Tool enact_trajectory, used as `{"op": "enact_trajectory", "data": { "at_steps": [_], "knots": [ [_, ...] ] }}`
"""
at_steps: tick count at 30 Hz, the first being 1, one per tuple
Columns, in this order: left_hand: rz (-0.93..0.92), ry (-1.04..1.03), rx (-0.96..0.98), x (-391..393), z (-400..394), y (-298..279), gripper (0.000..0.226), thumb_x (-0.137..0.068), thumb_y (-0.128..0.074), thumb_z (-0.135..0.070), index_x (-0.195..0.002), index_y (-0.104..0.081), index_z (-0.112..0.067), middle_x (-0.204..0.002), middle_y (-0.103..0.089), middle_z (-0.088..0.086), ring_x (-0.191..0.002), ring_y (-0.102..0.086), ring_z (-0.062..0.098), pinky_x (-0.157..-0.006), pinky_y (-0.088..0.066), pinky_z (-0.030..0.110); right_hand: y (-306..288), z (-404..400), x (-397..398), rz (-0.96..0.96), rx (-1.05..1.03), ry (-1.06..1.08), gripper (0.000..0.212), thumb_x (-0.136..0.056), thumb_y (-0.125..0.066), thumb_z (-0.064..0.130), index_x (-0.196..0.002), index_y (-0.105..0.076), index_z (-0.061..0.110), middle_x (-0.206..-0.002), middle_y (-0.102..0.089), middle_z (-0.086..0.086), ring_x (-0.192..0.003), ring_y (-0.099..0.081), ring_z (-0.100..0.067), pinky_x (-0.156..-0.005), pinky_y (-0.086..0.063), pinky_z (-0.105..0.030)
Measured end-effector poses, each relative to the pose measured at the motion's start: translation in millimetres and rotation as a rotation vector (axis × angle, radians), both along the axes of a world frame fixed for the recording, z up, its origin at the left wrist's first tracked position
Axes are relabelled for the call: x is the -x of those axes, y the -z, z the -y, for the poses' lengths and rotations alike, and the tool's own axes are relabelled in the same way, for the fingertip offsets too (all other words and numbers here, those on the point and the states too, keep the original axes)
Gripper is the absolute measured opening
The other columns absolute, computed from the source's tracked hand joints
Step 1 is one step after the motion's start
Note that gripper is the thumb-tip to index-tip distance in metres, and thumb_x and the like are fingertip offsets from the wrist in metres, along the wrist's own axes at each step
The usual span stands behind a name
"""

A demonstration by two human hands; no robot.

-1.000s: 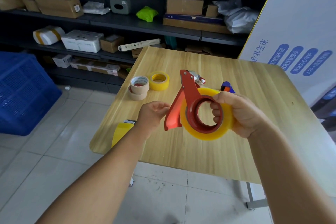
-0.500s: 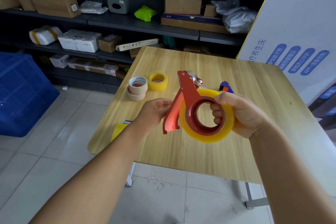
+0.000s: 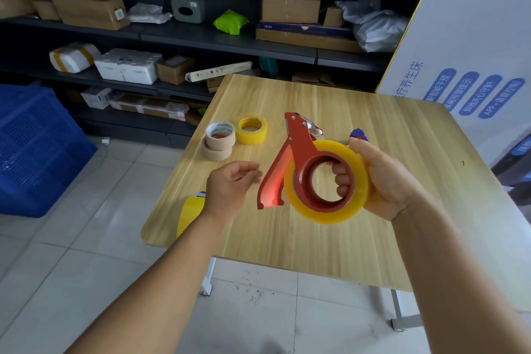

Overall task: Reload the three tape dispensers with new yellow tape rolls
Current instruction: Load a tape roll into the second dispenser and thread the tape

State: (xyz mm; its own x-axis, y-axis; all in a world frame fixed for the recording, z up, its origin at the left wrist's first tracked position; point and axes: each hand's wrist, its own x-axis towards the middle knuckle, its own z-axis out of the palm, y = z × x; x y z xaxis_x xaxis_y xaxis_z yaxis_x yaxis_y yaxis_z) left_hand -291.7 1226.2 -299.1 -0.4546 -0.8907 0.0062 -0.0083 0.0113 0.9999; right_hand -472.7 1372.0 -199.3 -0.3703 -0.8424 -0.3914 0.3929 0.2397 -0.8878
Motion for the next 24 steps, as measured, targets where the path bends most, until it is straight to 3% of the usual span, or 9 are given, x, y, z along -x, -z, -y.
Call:
{"op": "enact_trajectory", "data": {
  "at_steps": [3,7,9,12,14,16,18,20,24],
  "knots": [
    [0.003,0.022,-0.018,-4.2,-3.5,3.7,0.018,-0.088,-0.061,0.003,-0.097,-0.071,-0.009,-0.091,-0.074,0.004,-0.085,-0.070,0.011,-0.082,-0.053,0.024,0.9,0.5,-1.3,0.085,0.010,0.016,0.027,-0.093,-0.049,0.024,-0.104,-0.061,0.004,-0.072,-0.058,-0.008,-0.052,-0.056,-0.015,-0.050,-0.049,-0.027],
    [-0.008,0.062,-0.054,-10.9,-12.6,2.3,0.023,-0.087,-0.063,0.002,-0.109,-0.068,-0.005,-0.093,-0.073,-0.001,-0.083,-0.069,-0.001,-0.077,-0.051,0.013,4.6,-0.1,-1.7,0.140,0.045,0.050,0.041,-0.091,-0.054,0.020,-0.124,-0.059,-0.002,-0.087,-0.063,-0.013,-0.063,-0.063,-0.019,-0.057,-0.054,-0.031],
    [-0.018,0.085,-0.097,-15.4,-15.3,3.9,0.024,-0.085,-0.066,-0.003,-0.108,-0.068,-0.010,-0.096,-0.075,0.004,-0.092,-0.071,0.007,-0.086,-0.052,0.019,4.4,-0.3,-4.0,0.155,0.040,0.057,0.040,-0.090,-0.057,0.019,-0.125,-0.061,0.001,-0.095,-0.065,-0.014,-0.069,-0.066,-0.021,-0.060,-0.057,-0.034],
    [0.000,0.115,-0.163,-20.4,-17.5,12.3,0.025,-0.086,-0.063,0.000,-0.108,-0.068,-0.011,-0.099,-0.075,0.008,-0.097,-0.071,0.017,-0.096,-0.051,0.031,4.0,0.3,-10.0,0.176,0.063,0.044,0.023,-0.089,-0.056,0.014,-0.083,-0.078,0.011,-0.090,-0.070,-0.012,-0.072,-0.068,-0.023,-0.066,-0.060,-0.037],
    [0.020,0.134,-0.201,-23.1,-19.6,17.5,0.029,-0.087,-0.063,0.000,-0.115,-0.067,-0.006,-0.102,-0.075,0.007,-0.099,-0.070,0.017,-0.097,-0.051,0.034,4.4,0.8,-14.0,0.202,0.098,0.059,0.042,-0.091,-0.052,0.011,-0.056,-0.075,0.014,-0.078,-0.071,-0.009,-0.071,-0.068,-0.021,-0.073,-0.058,-0.039],
    [0.031,0.144,-0.204,-25.6,-22.1,23.6,0.029,-0.086,-0.066,-0.005,-0.115,-0.069,-0.007,-0.107,-0.074,0.007,-0.104,-0.069,0.020,-0.098,-0.051,0.040,3.9,0.7,-17.3,0.236,0.131,0.074,0.042,-0.093,-0.049,0.011,-0.061,-0.076,0.012,-0.078,-0.071,-0.009,-0.074,-0.068,-0.021,-0.078,-0.056,-0.041],
    [0.044,0.109,-0.210,-28.8,-24.0,29.9,0.027,-0.086,-0.067,-0.006,-0.113,-0.071,-0.010,-0.109,-0.073,0.005,-0.107,-0.068,0.022,-0.099,-0.050,0.045,3.2,2.3,-19.4,0.268,0.134,0.078,0.027,-0.094,-0.049,0.013,-0.092,-0.074,0.004,-0.089,-0.071,-0.012,-0.078,-0.069,-0.023,-0.074,-0.060,-0.039],
    [0.070,0.083,-0.211,-32.0,-24.6,38.4,0.027,-0.087,-0.066,-0.008,-0.112,-0.072,-0.016,-0.114,-0.072,0.003,-0.109,-0.066,0.022,-0.100,-0.049,0.050,1.4,4.4,-24.2,0.265,0.123,0.090,0.026,-0.095,-0.049,0.016,-0.104,-0.068,0.000,-0.091,-0.072,-0.013,-0.077,-0.071,-0.023,-0.070,-0.061,-0.037],
    [0.080,0.003,-0.233,-35.9,-31.9,44.8,0.027,-0.086,-0.067,-0.008,-0.104,-0.073,-0.027,-0.096,-0.073,0.007,-0.092,-0.067,0.020,-0.096,-0.051,0.045,4.5,6.0,-30.0,0.274,0.126,0.154,0.052,-0.098,-0.049,0.022,-0.053,-0.075,0.012,-0.073,-0.074,-0.008,-0.065,-0.072,-0.019,-0.066,-0.062,-0.036]
  ]
}}
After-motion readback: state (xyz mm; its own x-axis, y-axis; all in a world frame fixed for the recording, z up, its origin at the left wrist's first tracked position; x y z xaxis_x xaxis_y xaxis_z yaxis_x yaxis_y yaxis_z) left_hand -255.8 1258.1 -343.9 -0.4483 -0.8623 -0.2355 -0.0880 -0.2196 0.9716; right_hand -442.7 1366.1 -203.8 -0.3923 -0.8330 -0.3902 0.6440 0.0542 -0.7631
